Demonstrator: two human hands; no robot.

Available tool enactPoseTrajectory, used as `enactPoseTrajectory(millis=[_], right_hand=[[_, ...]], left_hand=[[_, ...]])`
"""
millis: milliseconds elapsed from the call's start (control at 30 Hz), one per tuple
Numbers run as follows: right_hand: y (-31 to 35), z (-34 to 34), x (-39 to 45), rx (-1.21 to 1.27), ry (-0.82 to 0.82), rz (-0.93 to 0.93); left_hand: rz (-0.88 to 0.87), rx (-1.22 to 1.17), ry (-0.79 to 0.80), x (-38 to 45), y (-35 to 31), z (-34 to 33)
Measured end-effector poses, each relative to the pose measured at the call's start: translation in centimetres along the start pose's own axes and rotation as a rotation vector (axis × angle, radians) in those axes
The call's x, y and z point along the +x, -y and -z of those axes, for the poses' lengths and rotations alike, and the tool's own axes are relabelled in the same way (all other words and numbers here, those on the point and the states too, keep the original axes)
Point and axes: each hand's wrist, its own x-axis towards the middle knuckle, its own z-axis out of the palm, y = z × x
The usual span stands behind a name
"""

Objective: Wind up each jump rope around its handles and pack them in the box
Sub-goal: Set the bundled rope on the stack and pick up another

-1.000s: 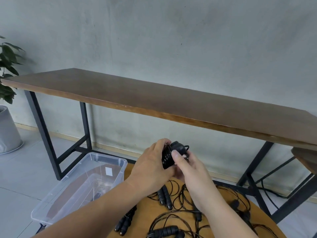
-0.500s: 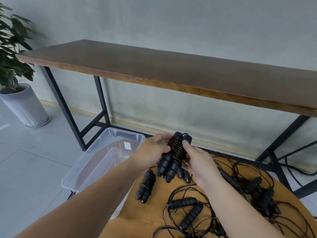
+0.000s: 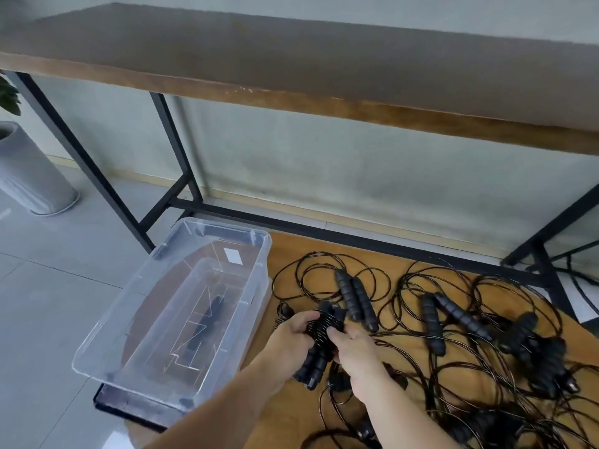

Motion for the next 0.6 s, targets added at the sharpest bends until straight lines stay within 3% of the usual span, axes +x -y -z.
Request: enactPoseTrajectory(millis=[233, 600], right_hand=[[-4.6, -1.9, 5.0, -0.095, 0.010, -0.083], [-6.1, -3.6, 7.0, -0.285, -0.019, -0.070]], left_hand=[[0.084, 0.056, -0.034, 4.4, 5.0, -0.8], [0.092, 0.234, 0.018, 5.5, 6.2, -1.1]])
